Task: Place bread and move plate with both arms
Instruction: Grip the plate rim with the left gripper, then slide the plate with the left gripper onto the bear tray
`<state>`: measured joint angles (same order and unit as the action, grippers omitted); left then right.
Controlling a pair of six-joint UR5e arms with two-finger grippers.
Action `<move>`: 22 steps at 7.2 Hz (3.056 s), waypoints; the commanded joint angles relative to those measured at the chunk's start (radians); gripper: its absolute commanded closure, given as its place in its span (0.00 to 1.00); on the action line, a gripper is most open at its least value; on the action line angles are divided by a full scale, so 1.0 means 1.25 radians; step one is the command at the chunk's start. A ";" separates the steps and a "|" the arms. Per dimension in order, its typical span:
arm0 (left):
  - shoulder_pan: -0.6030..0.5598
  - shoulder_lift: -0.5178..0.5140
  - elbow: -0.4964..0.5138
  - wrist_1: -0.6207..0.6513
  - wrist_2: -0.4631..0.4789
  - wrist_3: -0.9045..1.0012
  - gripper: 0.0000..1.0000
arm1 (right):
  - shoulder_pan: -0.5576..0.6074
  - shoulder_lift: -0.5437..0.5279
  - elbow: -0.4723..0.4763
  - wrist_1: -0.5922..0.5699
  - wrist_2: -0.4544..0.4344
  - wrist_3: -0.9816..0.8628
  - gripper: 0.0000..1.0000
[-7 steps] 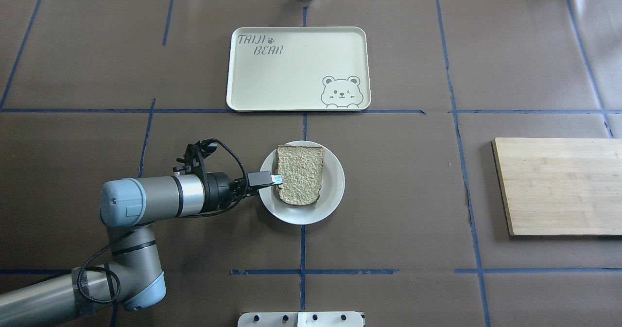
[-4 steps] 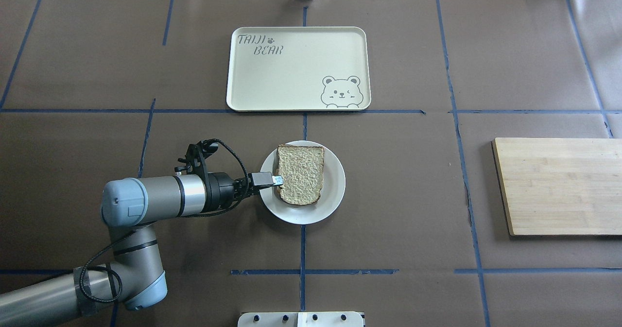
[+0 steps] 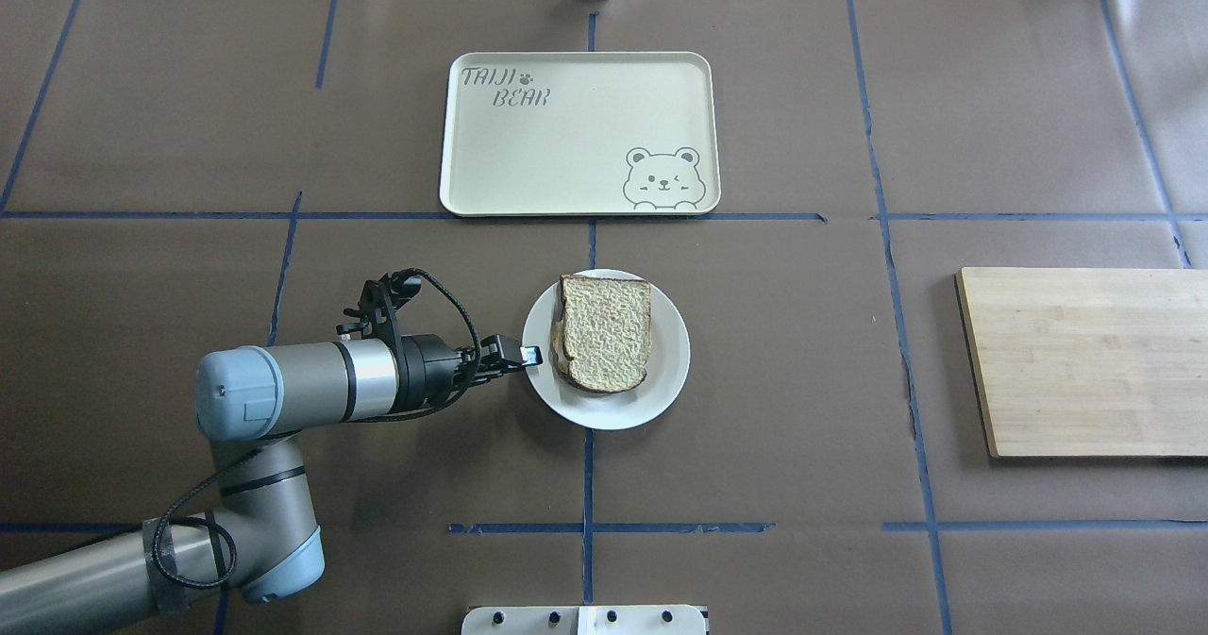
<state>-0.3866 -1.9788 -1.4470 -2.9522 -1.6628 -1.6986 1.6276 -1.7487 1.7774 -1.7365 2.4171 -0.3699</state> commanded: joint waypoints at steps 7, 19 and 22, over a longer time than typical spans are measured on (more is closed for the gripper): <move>0.001 0.000 0.005 -0.102 -0.001 -0.063 1.00 | 0.000 0.000 -0.001 0.000 0.000 -0.001 0.00; -0.201 -0.124 0.231 -0.201 0.087 -0.274 1.00 | 0.000 0.000 -0.001 0.000 0.000 -0.001 0.00; -0.211 -0.232 0.404 -0.199 0.115 -0.273 1.00 | 0.000 0.000 -0.001 0.000 -0.001 -0.001 0.00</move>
<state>-0.6486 -2.2114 -1.0288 -3.2017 -1.5350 -2.0403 1.6276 -1.7487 1.7764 -1.7365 2.4166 -0.3712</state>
